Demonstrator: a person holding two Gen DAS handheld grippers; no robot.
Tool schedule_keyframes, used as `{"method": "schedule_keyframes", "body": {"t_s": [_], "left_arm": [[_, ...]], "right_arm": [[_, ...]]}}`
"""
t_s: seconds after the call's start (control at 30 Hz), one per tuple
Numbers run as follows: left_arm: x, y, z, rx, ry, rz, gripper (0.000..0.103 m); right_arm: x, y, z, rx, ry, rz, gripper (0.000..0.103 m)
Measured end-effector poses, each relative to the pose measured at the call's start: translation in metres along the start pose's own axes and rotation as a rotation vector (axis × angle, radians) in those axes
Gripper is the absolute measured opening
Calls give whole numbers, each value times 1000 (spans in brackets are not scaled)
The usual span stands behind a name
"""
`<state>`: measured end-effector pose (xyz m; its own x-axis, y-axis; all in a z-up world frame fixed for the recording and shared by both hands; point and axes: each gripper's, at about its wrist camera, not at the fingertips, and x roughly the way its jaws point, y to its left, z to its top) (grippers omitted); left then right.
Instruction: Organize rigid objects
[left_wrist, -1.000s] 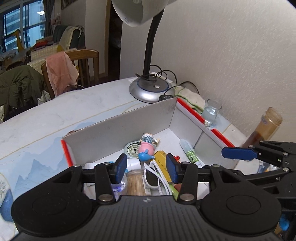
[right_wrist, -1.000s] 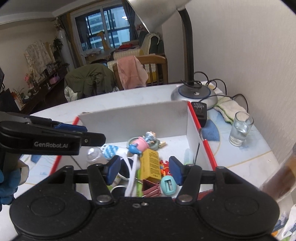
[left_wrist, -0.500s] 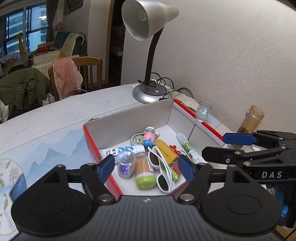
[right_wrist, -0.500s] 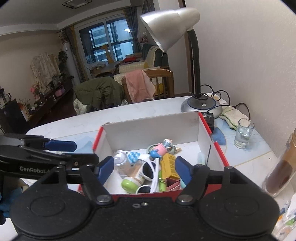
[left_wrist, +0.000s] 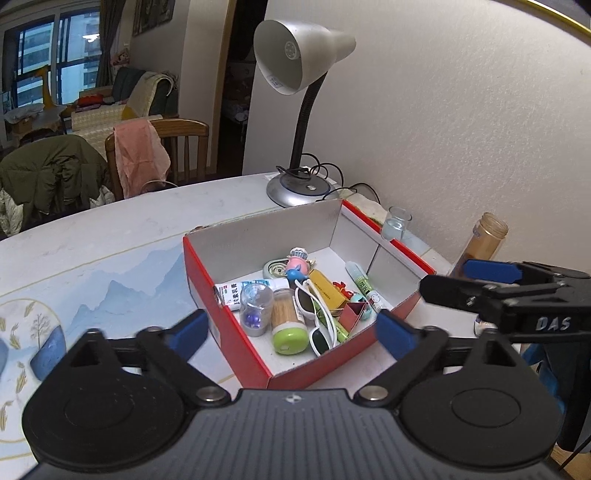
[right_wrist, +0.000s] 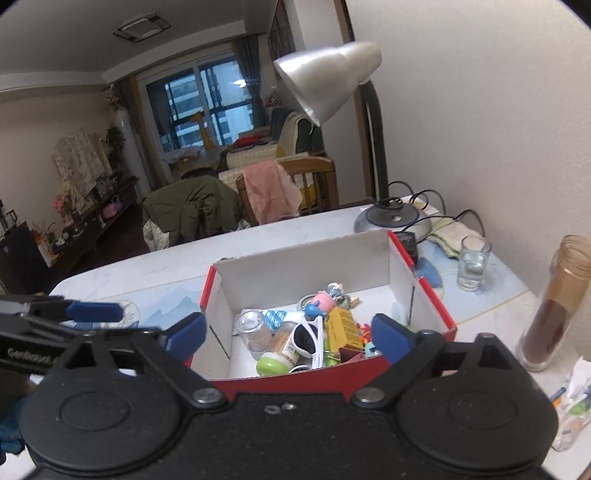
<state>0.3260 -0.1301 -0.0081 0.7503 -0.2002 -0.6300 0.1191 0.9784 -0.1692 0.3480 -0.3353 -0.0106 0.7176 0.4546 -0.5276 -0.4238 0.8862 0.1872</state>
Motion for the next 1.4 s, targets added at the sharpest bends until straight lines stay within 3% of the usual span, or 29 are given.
{"method": "schedule_keyframes", "body": {"t_s": [0.8, 1.0, 1.4], "left_arm": [[-28, -18, -19, 26, -51, 31, 100], [-29, -20, -22, 29, -53, 46, 100], [-34, -11, -25, 1, -47, 54, 100]], "right_arm": [[-36, 11, -22, 51, -32, -69, 103], [-39, 11, -24, 77, -40, -120, 103], [-42, 18, -29, 81, -35, -117, 103]]}}
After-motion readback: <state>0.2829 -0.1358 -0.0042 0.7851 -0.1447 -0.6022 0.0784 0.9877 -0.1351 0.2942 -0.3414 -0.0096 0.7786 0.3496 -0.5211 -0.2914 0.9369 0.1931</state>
